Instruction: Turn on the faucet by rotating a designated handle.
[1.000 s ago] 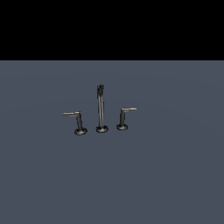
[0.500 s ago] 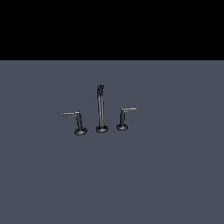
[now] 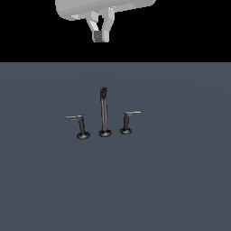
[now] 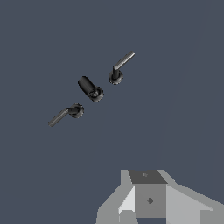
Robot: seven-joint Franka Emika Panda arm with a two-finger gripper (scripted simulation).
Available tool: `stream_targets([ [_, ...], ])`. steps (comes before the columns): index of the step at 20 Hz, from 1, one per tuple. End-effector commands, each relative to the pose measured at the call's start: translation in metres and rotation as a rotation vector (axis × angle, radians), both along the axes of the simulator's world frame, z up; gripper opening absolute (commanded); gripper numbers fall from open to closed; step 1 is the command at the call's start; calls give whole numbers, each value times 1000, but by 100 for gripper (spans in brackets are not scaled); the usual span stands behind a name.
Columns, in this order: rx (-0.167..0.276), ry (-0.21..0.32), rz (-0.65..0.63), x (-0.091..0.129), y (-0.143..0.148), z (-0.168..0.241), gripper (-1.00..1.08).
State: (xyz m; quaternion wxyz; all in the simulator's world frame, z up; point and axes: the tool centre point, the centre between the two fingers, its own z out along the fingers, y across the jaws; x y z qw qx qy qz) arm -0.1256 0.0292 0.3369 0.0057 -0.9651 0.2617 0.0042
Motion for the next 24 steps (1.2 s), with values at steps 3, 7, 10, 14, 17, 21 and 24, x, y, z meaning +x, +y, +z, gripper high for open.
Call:
stream_targets([
  [3,0,-1,-101,27,-2,-30,-100],
  [7,-1,-1,-187,50,-6,-56,-100],
  [10,-2,-1,-251,67,-11,-75,-100],
  [14,-3,-1,-337,90,-19,-101,-100],
  [17,-5,0,-403,106,-26,-120,-100],
  [21,-8,0,-492,128,-39,-147,-100],
  [24,-10,0,-561,144,-50,-167,-100],
])
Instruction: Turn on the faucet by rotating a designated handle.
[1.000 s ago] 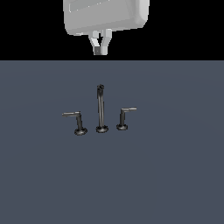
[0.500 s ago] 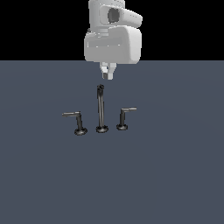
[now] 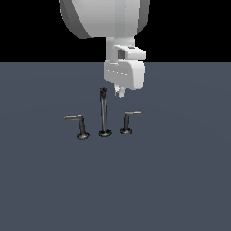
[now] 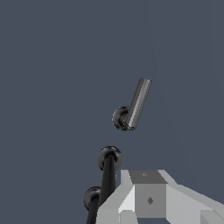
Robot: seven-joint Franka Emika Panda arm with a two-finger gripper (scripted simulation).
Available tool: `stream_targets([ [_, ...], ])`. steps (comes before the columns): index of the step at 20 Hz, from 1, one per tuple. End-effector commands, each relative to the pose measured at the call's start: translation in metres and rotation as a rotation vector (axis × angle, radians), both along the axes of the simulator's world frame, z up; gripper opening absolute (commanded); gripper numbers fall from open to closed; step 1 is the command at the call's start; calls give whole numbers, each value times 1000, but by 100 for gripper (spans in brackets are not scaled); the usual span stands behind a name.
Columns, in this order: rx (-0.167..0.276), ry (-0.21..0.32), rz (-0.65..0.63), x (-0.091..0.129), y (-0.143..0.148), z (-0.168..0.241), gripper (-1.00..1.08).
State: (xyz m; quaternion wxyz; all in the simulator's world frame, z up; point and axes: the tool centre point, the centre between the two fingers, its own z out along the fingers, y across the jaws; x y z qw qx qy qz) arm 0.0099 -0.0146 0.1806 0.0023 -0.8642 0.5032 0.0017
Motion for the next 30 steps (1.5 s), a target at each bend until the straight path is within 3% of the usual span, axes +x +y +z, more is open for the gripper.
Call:
stream_targets([
  [1,-3,0,-59,13,-10,-17,-100],
  [8,-7,0,-194,42,-36,-56,-100],
  [16,-7,0,-281,59,-54,-79,-100],
  [25,-7,1,-295,61,-57,-83,-100],
  [30,-7,1,-296,47,-69,-83,-100],
])
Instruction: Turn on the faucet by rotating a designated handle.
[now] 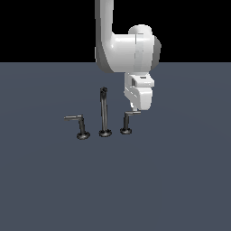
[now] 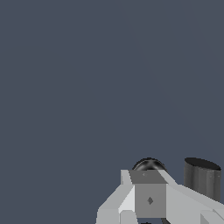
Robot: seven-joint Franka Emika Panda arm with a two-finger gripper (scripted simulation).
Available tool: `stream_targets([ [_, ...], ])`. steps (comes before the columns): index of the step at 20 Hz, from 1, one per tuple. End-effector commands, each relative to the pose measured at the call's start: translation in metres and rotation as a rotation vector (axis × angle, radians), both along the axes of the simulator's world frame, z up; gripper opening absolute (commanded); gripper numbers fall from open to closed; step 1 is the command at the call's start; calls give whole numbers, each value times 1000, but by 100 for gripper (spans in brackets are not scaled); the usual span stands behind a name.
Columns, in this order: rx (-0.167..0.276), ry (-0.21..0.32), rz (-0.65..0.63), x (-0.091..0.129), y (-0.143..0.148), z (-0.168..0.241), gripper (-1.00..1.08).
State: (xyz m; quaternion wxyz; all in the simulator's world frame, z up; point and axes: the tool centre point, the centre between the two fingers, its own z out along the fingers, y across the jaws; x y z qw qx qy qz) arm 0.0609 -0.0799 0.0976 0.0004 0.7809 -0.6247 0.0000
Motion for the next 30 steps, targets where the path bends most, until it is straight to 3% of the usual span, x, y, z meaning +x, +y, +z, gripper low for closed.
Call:
stream_targets([
  [1,0,0,-1,-7,-6,0,-100],
  [7,0,0,-1,-23,-19,0,-100],
  [8,3,-10,10,-15,-9,0,-100],
  [24,1,-1,-1,-68,-15,0,-100],
  [26,0,-10,1,-61,-14,0,-100],
  [30,0,-7,0,-72,-4,0,-100],
])
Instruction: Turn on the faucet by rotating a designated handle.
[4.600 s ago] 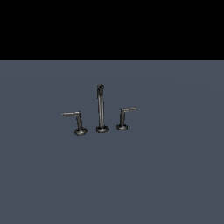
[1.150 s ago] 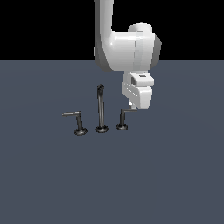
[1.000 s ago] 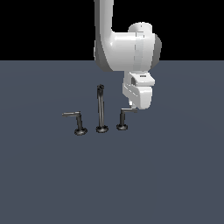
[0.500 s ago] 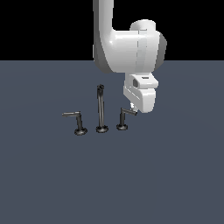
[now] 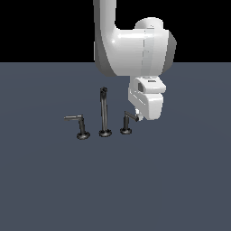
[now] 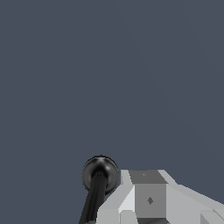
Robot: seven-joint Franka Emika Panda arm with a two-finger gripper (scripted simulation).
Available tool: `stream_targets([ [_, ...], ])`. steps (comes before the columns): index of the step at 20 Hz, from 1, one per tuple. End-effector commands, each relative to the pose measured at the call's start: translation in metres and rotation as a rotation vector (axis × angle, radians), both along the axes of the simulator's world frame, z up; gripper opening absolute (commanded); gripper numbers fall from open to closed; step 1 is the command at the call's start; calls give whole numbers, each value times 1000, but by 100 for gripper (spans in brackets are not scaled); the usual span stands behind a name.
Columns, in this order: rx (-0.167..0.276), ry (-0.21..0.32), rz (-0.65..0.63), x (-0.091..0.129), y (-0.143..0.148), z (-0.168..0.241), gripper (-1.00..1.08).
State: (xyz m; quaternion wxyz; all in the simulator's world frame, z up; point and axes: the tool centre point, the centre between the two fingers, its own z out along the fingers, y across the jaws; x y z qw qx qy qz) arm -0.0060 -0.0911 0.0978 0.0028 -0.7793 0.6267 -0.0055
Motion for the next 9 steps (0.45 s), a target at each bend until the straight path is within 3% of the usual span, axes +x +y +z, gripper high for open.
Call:
stream_targets([
  [1,2,6,5,-8,10,0,-100],
  [9,2,11,4,-29,30,0,-100],
])
